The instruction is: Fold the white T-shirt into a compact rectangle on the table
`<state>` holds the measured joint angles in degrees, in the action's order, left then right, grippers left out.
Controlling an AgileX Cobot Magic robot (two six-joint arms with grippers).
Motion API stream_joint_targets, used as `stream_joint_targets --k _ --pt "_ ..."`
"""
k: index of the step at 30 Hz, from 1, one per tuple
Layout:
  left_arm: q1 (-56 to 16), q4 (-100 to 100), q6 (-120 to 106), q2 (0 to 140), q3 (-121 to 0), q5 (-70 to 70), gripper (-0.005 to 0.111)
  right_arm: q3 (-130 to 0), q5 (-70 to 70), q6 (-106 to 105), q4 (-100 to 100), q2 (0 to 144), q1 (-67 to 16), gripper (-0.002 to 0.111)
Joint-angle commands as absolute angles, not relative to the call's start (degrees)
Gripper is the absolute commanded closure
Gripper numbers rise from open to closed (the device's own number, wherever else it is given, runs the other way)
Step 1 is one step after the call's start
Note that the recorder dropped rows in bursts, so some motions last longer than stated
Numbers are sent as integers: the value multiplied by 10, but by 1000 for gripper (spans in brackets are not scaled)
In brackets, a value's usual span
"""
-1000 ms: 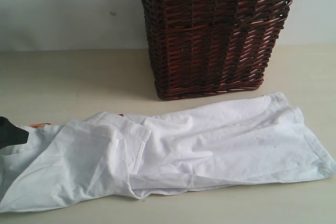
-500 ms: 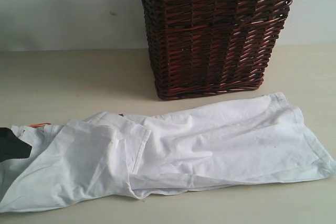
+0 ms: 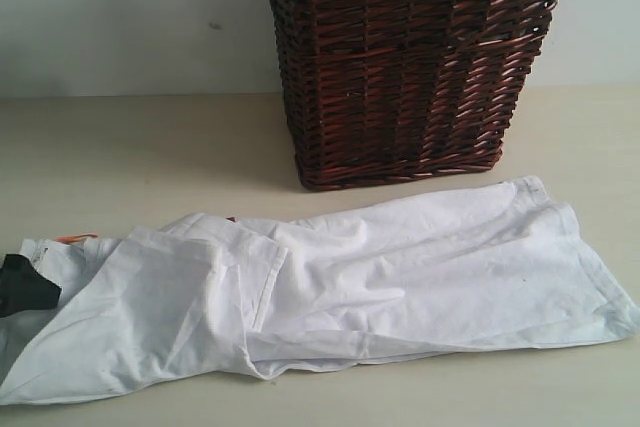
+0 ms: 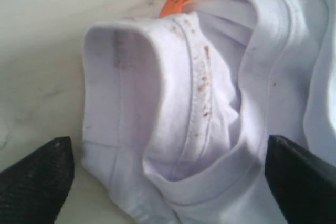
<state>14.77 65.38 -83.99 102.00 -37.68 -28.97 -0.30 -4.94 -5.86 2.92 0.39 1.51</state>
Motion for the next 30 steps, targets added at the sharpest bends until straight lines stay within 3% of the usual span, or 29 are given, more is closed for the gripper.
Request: stream_joint_targets --k 1,4,6,12,30 --pt "148 664 -837 1037 -373 -298 21 0 -53 -58 29 0 18 108" --pt "148 668 -837 1037 -373 -299 57 0 -53 -58 29 0 18 108" --pt "148 668 -837 1037 -373 -303 76 0 -53 -58 29 0 18 108" --pt "148 668 -837 1037 -373 -304 107 0 -53 -58 29 0 18 108" --pt "148 710 -836 1033 -373 -475 107 0 -53 -59 29 0 18 108"
